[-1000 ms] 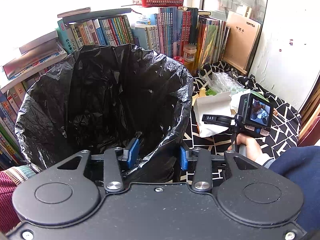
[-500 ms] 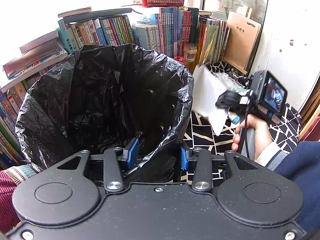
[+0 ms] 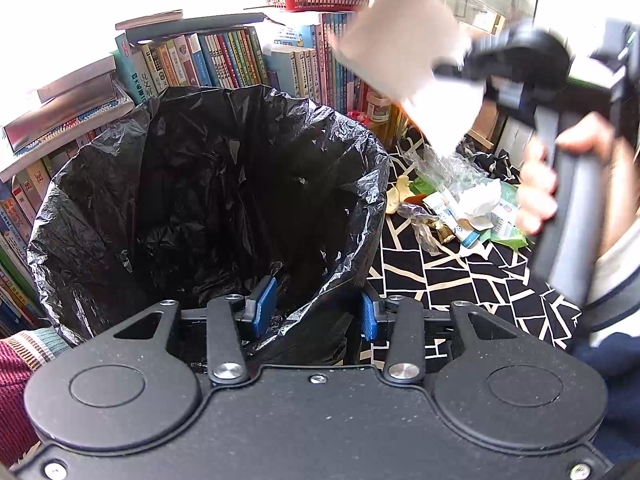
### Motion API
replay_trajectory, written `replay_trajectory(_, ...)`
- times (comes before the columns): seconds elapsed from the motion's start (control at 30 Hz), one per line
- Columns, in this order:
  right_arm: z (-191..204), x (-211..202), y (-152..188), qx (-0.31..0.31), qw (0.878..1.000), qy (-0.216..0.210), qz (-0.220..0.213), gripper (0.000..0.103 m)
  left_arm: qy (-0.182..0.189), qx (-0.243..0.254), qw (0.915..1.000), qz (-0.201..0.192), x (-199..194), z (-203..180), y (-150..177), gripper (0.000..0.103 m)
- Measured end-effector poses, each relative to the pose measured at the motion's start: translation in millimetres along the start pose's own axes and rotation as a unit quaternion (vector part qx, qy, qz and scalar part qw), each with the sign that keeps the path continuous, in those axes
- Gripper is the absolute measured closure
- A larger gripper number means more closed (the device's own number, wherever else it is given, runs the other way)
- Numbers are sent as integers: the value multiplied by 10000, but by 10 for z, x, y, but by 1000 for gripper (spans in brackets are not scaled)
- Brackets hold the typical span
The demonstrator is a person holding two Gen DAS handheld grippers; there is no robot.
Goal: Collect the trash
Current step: 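Carry the cardboard with the right gripper over the bin and release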
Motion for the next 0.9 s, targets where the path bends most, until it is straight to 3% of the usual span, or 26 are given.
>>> replay_trajectory(0.23, 690, -208, 3, -762, 9902, -1168, 37, 100, 4, -15, 10000, 9, 7, 0, -6, 63)
replay_trajectory(0.77, 983, -223, 522, -836, 9714, -2067, 817, 98, -53, 23, 10000, 3, 11, -25, 3, 62)
replay_trajectory(0.9, 1053, -177, 652, -965, 9676, -2095, 1028, 87, -48, 13, 10000, 6, 11, -25, 6, 62)
Point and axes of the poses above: each gripper's, at about its wrist camera, not at the fingertips, and x roughly the way its jaws point, z to its left, y to its underside, the point moved 9 cm from there along x, roughly the way its jaws point, and after that the axes turned 2 degrees about y, right-handed, at the moved point
